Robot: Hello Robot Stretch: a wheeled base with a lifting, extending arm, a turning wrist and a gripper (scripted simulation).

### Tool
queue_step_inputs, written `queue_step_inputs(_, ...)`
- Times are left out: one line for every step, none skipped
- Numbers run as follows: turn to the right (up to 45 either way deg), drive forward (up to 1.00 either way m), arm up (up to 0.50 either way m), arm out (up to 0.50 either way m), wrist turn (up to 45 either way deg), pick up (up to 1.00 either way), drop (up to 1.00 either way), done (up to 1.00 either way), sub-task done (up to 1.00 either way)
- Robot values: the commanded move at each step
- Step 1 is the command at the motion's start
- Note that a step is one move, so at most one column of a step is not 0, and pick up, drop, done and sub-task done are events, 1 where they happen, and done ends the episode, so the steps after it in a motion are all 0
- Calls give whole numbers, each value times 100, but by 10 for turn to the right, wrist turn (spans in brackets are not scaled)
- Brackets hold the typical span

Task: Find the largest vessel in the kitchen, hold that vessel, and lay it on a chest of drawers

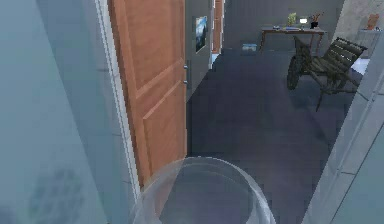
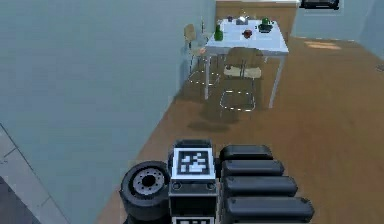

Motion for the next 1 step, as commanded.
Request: queue_step_inputs(60, 0, 0, 0, 0, 0, 0, 0, 0)
